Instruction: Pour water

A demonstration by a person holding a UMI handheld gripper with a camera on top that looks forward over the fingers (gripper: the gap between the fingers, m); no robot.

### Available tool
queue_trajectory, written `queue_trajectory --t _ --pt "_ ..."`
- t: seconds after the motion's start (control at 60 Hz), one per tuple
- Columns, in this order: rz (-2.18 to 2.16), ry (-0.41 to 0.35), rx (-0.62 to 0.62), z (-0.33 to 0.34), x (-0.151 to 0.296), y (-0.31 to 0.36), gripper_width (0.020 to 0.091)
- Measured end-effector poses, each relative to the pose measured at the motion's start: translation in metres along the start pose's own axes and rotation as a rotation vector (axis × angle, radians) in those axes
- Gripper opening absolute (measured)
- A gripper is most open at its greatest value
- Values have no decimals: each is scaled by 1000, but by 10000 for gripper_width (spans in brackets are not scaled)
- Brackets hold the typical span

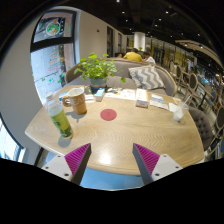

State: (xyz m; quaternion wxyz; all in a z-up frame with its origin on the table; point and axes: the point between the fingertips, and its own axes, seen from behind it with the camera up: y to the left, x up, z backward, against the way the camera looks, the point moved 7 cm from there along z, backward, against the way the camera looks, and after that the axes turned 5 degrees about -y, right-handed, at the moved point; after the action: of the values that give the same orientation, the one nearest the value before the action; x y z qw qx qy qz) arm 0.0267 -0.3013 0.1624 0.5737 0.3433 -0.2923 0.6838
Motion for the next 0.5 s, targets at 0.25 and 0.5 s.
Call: queue_trajectory --t 0.25,0.5 --pt "-13 -67 100 -34 -2 145 862" --pt "-10 -185 62 -103 24 200 850"
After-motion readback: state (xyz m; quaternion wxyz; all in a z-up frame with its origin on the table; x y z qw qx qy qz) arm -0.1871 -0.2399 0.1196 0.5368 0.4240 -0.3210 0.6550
